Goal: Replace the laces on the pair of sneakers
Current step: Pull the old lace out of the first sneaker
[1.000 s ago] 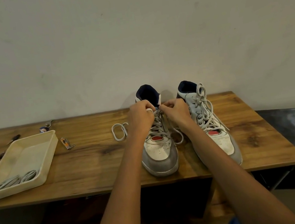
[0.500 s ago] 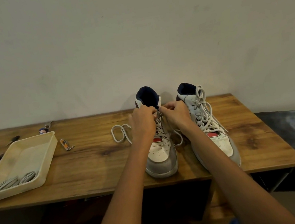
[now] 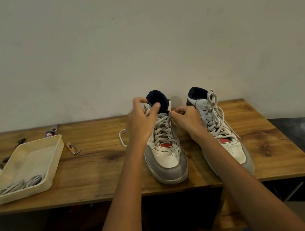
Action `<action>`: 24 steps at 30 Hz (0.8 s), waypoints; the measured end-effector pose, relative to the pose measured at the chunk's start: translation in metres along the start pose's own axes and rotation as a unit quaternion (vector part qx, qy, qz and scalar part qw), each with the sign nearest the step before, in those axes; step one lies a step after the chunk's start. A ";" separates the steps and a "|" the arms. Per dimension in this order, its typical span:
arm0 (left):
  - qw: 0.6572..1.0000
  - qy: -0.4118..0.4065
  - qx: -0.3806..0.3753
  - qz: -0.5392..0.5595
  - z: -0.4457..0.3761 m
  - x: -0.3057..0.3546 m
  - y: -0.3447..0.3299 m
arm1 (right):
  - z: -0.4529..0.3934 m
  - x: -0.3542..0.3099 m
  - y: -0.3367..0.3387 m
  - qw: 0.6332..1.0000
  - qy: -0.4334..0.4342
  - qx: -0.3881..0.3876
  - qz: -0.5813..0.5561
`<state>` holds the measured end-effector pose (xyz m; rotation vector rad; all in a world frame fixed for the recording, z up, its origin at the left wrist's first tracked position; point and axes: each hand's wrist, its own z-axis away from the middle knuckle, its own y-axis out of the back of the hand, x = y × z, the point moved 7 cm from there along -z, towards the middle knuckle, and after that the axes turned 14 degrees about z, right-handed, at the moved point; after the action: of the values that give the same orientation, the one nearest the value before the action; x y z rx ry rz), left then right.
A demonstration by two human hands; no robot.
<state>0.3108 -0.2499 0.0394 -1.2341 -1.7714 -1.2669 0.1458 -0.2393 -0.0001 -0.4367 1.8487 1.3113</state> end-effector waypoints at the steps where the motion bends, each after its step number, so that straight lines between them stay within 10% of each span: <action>1: 0.996 -0.040 -0.029 -0.069 0.001 0.003 -0.008 | 0.000 0.000 0.000 1.000 0.003 0.001 0.001; 14: 0.962 -0.117 -0.052 -0.241 0.005 -0.006 -0.040 | -0.001 -0.003 0.001 1.000 0.018 0.010 0.016; 18: 0.996 -0.069 0.017 0.055 0.005 0.003 -0.028 | -0.001 -0.003 0.001 1.000 0.016 0.003 0.021; 21: 0.839 0.104 0.140 0.515 0.003 -0.004 0.001 | -0.002 -0.002 0.002 1.000 0.008 -0.003 0.015; 24: 0.721 0.121 0.221 0.646 -0.001 -0.012 0.032 | 0.000 -0.003 0.002 1.000 0.009 -0.001 0.018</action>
<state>0.3451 -0.2516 0.0404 -1.4222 -0.5526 -0.1152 0.1460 -0.2386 0.0035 -0.4192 1.8790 1.3380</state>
